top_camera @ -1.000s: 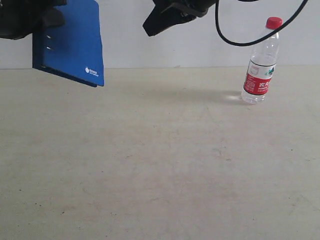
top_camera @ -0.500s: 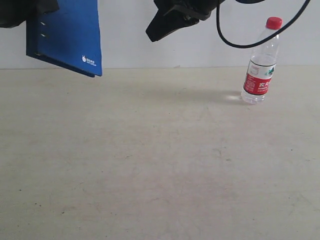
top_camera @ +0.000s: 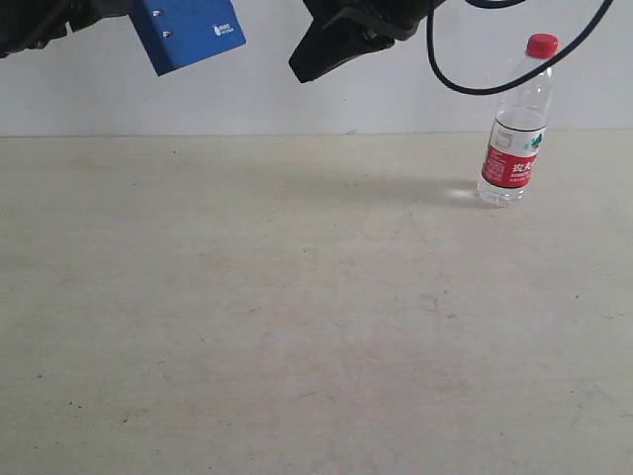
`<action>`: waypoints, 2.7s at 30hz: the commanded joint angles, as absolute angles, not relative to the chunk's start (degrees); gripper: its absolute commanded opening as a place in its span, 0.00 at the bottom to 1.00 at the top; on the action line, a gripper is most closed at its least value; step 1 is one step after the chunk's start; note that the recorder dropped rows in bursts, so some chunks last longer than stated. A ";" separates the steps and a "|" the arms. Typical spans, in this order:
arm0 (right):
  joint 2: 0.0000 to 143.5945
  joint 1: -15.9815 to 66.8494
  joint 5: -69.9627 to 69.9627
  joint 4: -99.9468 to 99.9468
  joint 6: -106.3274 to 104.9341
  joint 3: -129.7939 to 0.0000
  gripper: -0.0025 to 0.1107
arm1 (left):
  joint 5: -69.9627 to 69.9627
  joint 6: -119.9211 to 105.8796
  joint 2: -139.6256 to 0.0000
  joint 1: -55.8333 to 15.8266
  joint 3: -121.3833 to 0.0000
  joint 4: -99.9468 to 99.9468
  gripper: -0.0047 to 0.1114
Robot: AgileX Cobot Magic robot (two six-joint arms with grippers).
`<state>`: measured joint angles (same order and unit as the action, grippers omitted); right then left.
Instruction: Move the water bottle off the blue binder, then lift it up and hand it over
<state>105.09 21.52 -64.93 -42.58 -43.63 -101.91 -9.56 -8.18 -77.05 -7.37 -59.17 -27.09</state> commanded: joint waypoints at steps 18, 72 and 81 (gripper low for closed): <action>65.74 21.18 -50.27 -21.23 -28.26 -95.77 0.02 | -10.61 -3.37 -45.48 4.19 -45.33 -5.08 0.08; 56.69 21.18 7.53 -28.79 -10.98 -7.53 0.02 | -17.27 9.05 -11.38 4.41 -12.26 -5.19 0.08; 33.70 9.32 12.87 -20.97 -17.77 -7.41 0.02 | -17.53 9.04 -11.38 4.29 -12.26 -4.71 0.08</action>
<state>42.33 14.72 8.77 -26.89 -13.03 -7.58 -17.66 8.50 -11.55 4.21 -12.45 -4.92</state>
